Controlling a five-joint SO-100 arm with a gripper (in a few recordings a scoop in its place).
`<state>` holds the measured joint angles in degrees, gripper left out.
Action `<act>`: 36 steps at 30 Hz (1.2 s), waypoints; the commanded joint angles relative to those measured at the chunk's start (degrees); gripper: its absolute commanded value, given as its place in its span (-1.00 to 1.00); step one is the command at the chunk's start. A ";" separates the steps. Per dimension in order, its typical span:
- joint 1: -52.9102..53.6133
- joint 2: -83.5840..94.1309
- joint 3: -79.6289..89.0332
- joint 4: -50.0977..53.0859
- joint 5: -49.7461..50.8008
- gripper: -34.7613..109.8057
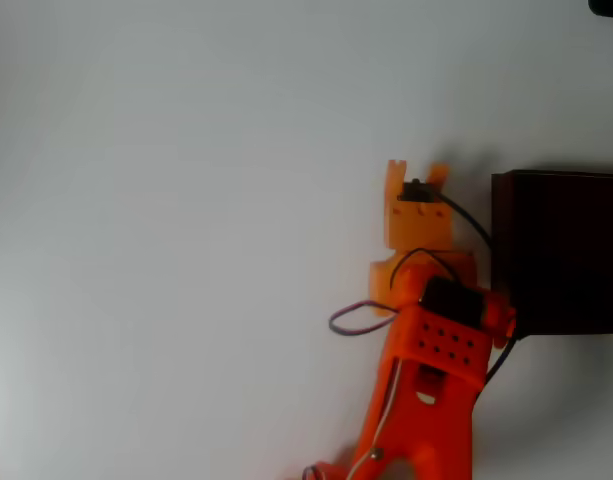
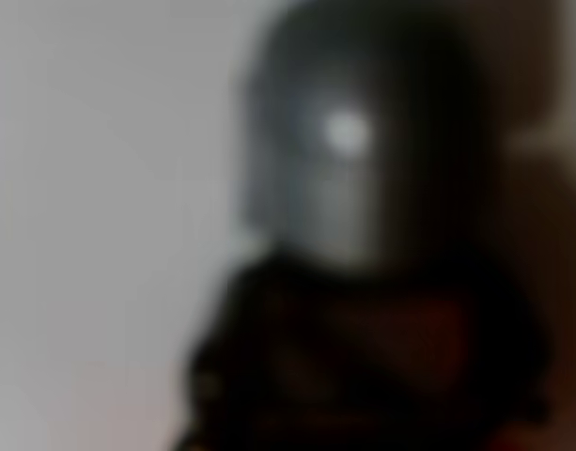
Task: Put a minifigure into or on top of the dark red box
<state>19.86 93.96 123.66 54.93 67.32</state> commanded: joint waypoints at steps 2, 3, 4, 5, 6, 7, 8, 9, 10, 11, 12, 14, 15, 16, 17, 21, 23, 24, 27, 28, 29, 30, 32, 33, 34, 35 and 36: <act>1.32 1.93 -4.13 3.87 -3.60 -0.52; 2.11 3.52 -5.45 5.19 -5.62 -0.52; 3.08 5.54 -6.86 6.77 -7.82 -0.52; 4.39 7.73 -8.53 8.96 -10.02 -0.52; 5.98 9.84 -10.55 11.51 -11.87 -0.52; 7.65 11.87 -12.66 13.97 -13.62 -0.52; 9.40 13.45 -15.03 16.61 -15.12 -0.52; 11.34 14.50 -17.84 19.16 -16.70 -0.52; 13.36 15.03 -20.65 21.62 -18.11 -0.52; 15.38 15.29 -23.12 23.38 -19.25 -0.52; 17.49 15.21 -25.31 24.52 -20.30 -0.52; 21.09 13.71 -28.74 25.22 -21.71 -0.52; 22.59 12.39 -30.32 25.22 -22.32 -0.52; 23.82 10.55 -32.17 25.58 -23.12 -0.52; 24.79 8.61 -33.93 26.02 -23.99 -0.52; 26.02 2.72 -32.96 22.24 -25.66 -0.48; 25.49 -0.18 -31.73 19.34 -25.58 -0.47; 24.96 -2.11 -32.17 18.81 -25.58 -0.45; 23.55 -7.91 -35.33 19.25 -25.66 -0.35; 23.12 -8.88 -35.77 19.34 -25.84 -0.28; 22.85 -9.14 -35.77 19.34 -26.10 -0.27; 22.76 -9.05 -35.77 19.42 -26.37 -0.27; 22.24 -7.65 -35.68 20.13 -27.51 -0.19; 21.80 -6.24 -35.33 20.13 -28.13 -0.19; 21.27 -4.57 -34.89 20.13 -28.83 -0.18; 20.48 -2.72 -34.54 20.21 -29.44 -0.17; 19.60 -0.88 -34.45 20.92 -30.06 -0.17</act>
<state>41.40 86.48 89.82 74.53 38.23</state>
